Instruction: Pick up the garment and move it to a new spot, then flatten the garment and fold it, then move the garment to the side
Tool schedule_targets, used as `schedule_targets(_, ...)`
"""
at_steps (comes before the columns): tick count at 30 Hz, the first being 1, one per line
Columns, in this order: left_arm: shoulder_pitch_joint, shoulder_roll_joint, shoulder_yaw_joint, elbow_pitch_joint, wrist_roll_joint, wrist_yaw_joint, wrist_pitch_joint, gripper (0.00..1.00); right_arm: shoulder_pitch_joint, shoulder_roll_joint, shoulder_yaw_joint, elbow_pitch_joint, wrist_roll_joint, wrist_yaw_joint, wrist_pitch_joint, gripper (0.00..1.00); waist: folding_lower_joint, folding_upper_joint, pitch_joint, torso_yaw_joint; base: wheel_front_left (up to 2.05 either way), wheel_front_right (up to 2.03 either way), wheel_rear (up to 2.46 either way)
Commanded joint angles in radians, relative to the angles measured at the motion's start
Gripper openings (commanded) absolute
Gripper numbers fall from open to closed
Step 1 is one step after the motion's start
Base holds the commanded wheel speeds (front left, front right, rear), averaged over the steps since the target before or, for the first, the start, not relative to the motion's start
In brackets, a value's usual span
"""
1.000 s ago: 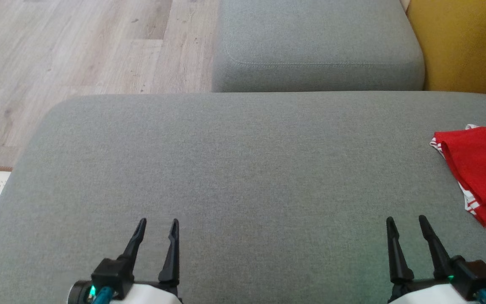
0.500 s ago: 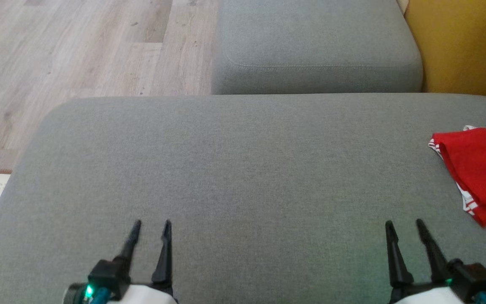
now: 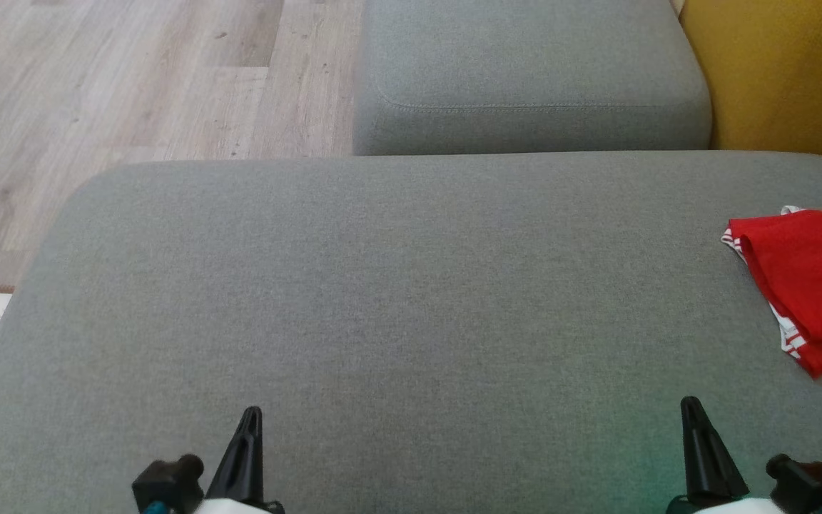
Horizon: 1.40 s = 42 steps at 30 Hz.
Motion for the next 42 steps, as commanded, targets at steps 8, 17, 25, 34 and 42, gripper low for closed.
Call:
schedule_targets(8,-0.072,0.009,0.031,-0.018,-0.118,-0.020,0.020,0.00,-0.064,-0.011,-0.008,-0.024,0.117,0.000,0.023,0.00,0.0000,0.0000,0.008,-0.007,0.00,0.00,0.00)
schedule_targets(17,-0.093,0.014,0.051,-0.007,-0.229,-0.037,0.040,0.00,-0.086,-0.014,-0.014,-0.020,0.225,0.000,0.046,0.00,0.0000,0.0000,0.015,-0.013,0.00,0.00,0.00)
schedule_targets(25,-0.111,0.017,0.071,0.000,-0.325,-0.051,0.059,0.00,-0.105,-0.017,-0.020,-0.016,0.319,0.000,0.066,0.00,0.0000,0.0000,0.023,-0.020,0.00,0.00,0.00)
schedule_targets(34,-0.130,0.019,0.094,0.007,-0.433,-0.066,0.081,0.00,-0.127,-0.019,-0.028,-0.012,0.425,0.000,0.090,0.00,0.0000,0.0000,0.031,-0.027,0.00,0.00,0.00)
schedule_targets(42,-0.145,0.021,0.113,0.013,-0.516,-0.078,0.099,0.00,-0.144,-0.020,-0.034,-0.009,0.507,0.000,0.109,0.00,0.0000,0.0000,0.037,-0.032,0.00,0.00,0.00)
